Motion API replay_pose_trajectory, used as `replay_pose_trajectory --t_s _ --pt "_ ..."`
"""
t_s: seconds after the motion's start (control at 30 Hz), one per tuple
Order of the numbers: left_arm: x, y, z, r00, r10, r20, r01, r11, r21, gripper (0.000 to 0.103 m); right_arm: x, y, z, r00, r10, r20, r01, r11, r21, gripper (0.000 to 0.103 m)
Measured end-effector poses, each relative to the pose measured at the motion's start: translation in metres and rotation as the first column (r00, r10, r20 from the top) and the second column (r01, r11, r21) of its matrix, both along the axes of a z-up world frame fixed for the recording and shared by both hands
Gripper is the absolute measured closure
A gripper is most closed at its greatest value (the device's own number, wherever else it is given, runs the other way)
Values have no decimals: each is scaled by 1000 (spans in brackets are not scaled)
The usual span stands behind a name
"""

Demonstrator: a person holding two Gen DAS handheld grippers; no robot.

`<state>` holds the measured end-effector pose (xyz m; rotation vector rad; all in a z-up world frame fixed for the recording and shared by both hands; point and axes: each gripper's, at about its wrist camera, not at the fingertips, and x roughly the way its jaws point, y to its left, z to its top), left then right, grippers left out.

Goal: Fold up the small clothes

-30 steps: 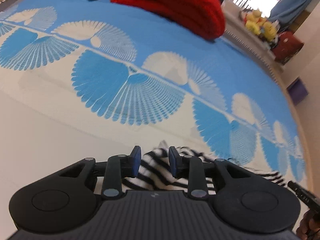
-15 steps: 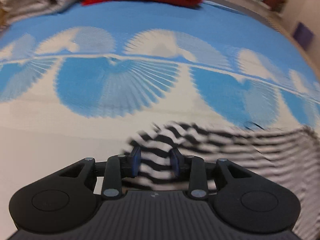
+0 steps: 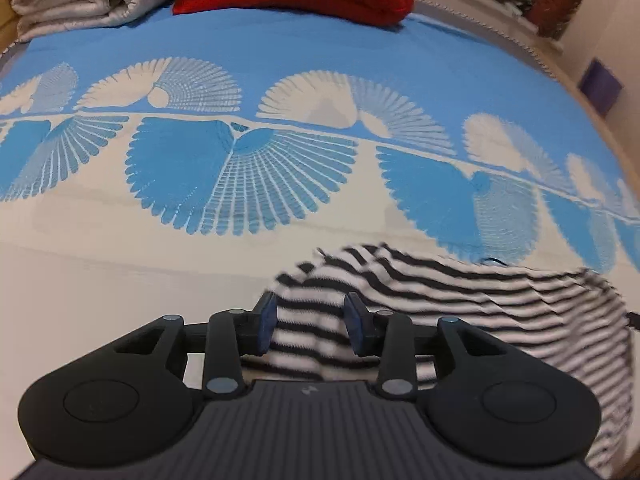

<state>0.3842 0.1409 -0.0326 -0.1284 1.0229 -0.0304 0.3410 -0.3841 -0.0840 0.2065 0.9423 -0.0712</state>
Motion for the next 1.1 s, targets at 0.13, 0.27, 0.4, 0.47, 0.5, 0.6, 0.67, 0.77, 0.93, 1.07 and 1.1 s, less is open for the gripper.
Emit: replay_pose_trajectory --t_s 0.13,0.27,0.4,0.47,0.5,0.6,0.67,0.77,0.93,1.07,1.1 --pt "-31 -1 8 997 -81 -15 82 996 23 61 -30 -13 3 994 83 -64 -78 994 80 56" --pt "-65 11 10 988 -123 -94 124 992 -1 60 -62 -20 2 981 152 -119 -146 987 63 55" --pt "-103 32 15 987 -75 -141 72 997 -26 56 -88 -21 -1 958 238 -162 -231 971 66 53" --pt "-119 41 8 990 -41 -137 34 998 -57 48 -97 -17 -4 942 284 -178 -279 959 56 50" --pt "-125 45 -1 990 -12 -138 2 998 -69 45 -99 -15 -7 936 294 -191 -290 956 53 50" --pt "-133 54 -37 969 62 -239 -96 986 -136 48 -98 -9 -16 926 303 -224 -300 953 47 50" --pt "-130 52 -47 957 71 -281 -111 986 -127 48 -98 -6 -22 925 293 -244 -292 956 40 50" --pt "-128 50 -49 962 71 -262 -107 987 -123 48 -97 -7 -28 929 267 -257 -262 964 54 52" --pt "-129 46 -58 955 33 -295 -61 994 -87 102 -98 -19 -24 945 228 -234 -204 971 123 89" --pt "-149 62 -20 989 90 -113 -98 993 -68 103 -105 -48 4 977 161 -139 -130 969 210 94" --pt "-156 67 -16 992 79 -100 -88 992 -87 103 -108 -57 7 981 144 -133 -109 966 236 94"
